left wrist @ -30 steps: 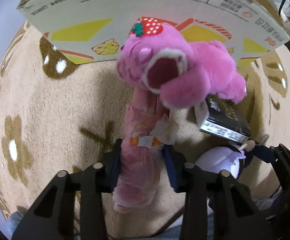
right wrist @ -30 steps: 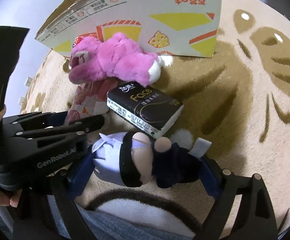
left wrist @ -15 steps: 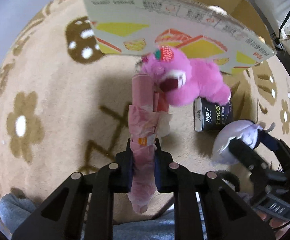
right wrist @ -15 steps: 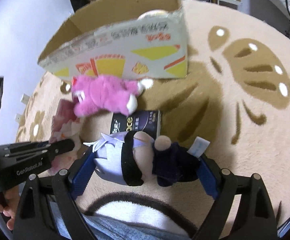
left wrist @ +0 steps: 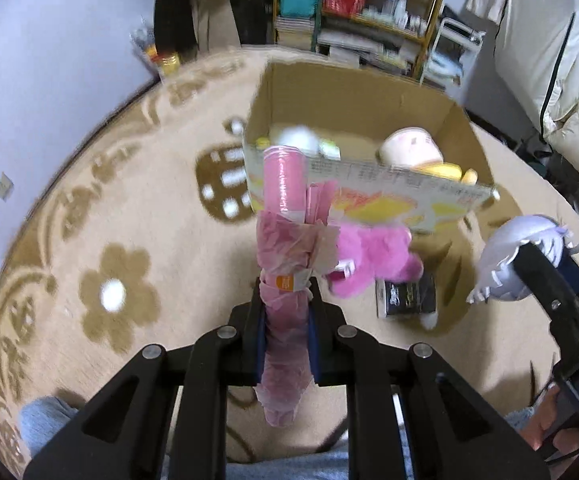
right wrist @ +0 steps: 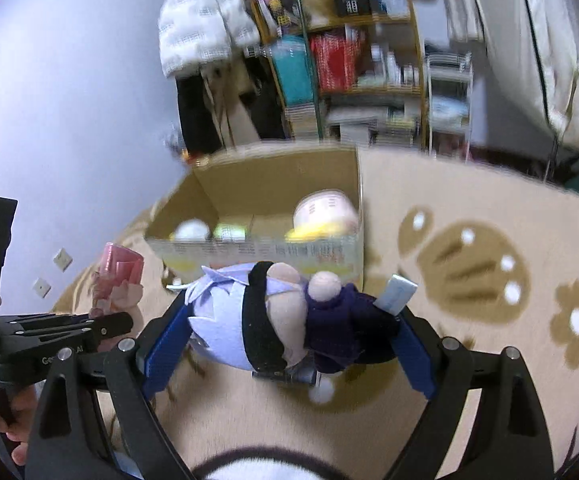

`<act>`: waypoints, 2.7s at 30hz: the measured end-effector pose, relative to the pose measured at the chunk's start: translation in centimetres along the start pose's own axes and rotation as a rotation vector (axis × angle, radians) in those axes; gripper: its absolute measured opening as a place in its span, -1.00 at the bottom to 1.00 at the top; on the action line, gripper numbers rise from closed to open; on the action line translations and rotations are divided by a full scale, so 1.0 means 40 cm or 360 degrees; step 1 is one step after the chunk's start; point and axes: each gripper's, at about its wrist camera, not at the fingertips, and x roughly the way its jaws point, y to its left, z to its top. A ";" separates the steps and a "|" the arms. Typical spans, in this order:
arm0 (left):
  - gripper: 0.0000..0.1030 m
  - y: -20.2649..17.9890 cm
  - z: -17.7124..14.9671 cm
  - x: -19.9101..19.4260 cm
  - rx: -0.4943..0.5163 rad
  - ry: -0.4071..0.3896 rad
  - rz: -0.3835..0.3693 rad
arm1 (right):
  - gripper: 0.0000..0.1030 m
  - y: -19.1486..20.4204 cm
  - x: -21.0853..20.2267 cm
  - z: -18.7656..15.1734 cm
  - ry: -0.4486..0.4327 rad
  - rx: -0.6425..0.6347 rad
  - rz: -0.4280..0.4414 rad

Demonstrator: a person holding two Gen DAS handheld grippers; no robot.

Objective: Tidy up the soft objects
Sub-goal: 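Lift the pink package with the left tool while the right tool carries the doll over the box, then open the left tool into the box while the right tool releases the doll inside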

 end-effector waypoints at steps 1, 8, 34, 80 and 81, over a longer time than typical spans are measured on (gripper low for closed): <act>-0.70 -0.002 0.001 -0.018 0.0026 -0.0061 0.0045 | 0.85 0.011 -0.003 0.006 -0.0036 -0.0015 -0.0008; -0.70 -0.018 0.030 -0.107 0.0093 -0.0341 0.0116 | 0.85 0.038 -0.027 0.048 -0.0200 -0.0065 -0.0007; -0.69 -0.093 0.183 -0.100 0.0293 -0.0705 -0.0001 | 0.86 0.006 0.049 0.213 -0.0396 -0.0094 0.0068; -0.35 -0.050 0.249 0.106 0.0179 -0.0406 -0.0071 | 0.99 -0.057 0.267 0.183 -0.0077 0.0001 0.0160; -0.33 -0.051 0.248 0.106 0.0185 -0.0400 -0.0062 | 0.99 -0.058 0.268 0.184 -0.0071 0.0008 0.0160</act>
